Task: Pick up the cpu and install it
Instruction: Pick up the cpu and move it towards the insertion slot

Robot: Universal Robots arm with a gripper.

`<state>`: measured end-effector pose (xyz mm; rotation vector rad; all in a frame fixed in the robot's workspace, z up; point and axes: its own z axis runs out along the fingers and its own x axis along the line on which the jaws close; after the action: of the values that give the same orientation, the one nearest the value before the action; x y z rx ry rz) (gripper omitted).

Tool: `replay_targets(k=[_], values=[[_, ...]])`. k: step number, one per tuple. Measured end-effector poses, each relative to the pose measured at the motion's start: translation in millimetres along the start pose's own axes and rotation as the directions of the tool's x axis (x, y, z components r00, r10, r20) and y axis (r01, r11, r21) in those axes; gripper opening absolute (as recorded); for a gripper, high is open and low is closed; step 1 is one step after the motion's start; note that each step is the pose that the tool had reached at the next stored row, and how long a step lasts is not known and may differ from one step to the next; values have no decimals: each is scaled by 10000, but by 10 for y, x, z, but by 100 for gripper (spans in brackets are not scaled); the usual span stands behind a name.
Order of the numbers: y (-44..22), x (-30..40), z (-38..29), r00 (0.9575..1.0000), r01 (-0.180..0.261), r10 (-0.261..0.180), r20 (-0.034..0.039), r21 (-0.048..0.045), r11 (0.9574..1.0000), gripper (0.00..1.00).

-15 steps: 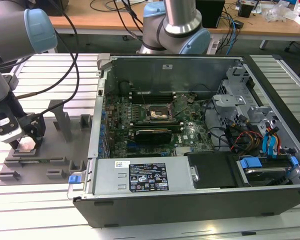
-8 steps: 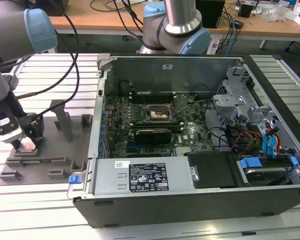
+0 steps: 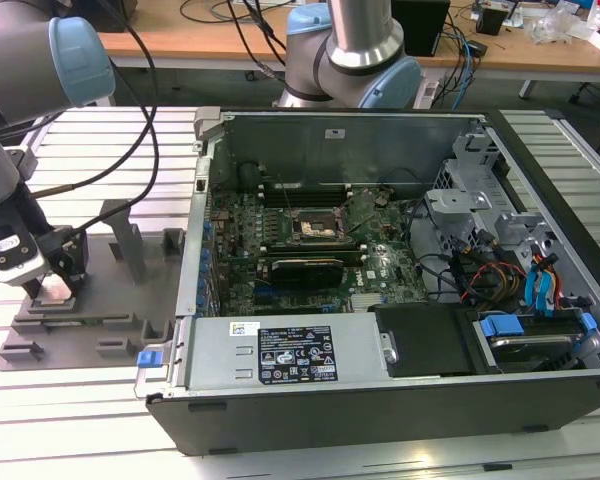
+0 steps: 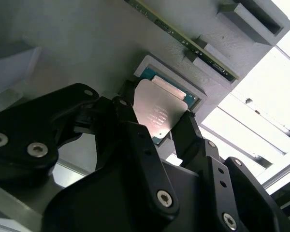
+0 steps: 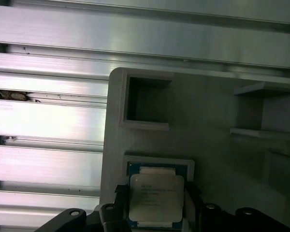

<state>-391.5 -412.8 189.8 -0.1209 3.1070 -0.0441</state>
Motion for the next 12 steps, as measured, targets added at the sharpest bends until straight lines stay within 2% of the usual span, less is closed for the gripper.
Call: replay_targets(k=[4,6,12], values=[[0,-2,-5,10000,0,0,1,1,10000,55],[-2,-3,-79,10000,0,0,2,-14,10000,55],[-6,-7,-193,10000,-1,1,2,-21,10000,55]])
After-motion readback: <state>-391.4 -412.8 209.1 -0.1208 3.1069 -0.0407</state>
